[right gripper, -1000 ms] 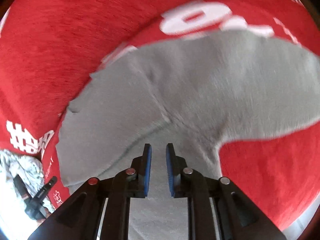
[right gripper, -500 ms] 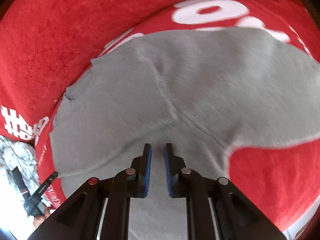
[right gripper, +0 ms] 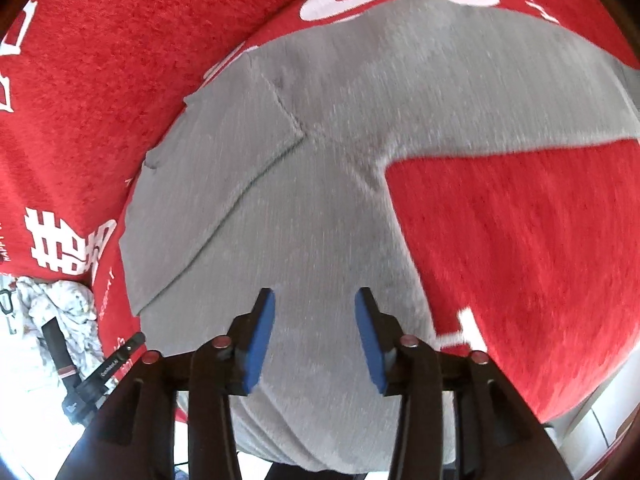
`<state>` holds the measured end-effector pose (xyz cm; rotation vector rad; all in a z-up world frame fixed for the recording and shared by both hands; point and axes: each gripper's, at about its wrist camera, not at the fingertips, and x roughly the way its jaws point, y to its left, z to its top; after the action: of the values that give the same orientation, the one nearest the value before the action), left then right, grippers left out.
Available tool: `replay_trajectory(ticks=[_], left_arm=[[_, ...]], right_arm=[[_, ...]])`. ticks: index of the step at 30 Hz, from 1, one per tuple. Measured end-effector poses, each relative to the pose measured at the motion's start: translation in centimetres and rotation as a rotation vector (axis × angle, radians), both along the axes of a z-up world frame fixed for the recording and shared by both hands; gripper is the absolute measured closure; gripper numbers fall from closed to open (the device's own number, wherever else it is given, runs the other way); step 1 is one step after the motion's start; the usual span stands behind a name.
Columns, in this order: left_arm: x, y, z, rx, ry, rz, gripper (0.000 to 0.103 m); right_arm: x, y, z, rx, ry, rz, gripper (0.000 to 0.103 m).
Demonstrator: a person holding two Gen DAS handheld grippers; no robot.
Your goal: Fold small clothes
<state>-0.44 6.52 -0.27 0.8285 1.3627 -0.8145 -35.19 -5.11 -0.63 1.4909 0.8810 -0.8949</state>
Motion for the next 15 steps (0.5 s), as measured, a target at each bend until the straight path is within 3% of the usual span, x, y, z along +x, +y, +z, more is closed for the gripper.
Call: replay_trajectory(ticks=[7, 8, 9, 10, 12, 15], left_arm=[[-2.2, -0.4, 0.0, -0.004, 0.03, -0.02, 0.094], [-2.5, -0.6, -0.2, 0.006, 0.023, -0.028, 0.08], [-2.7, -0.8, -0.2, 0.012, 0.019, -0.035, 0.056], [-2.9, -1.0, -0.4, 0.028, 0.009, -0.04, 0.0], [-3.5, -1.6, -0.3, 0.052, -0.045, -0.062, 0.001], [-4.5, -2.5, -0.4, 0.051, -0.05, -0.102, 0.001]], right_arm=[[-0.5, 0.9, -0.3, 0.021, -0.03, -0.012, 0.048], [-0.6, 0.9, -0.4, 0.022, -0.033, -0.014, 0.046], [-0.6, 1.0, -0.4, 0.02, -0.033, -0.015, 0.044], [-0.7, 1.0, -0.3, 0.015, -0.033, -0.013, 0.035], [-0.9, 1.1, -0.2, 0.005, -0.042, -0.008, 0.028], [-1.3, 1.1, -0.1, 0.003, -0.063, -0.009, 0.022]])
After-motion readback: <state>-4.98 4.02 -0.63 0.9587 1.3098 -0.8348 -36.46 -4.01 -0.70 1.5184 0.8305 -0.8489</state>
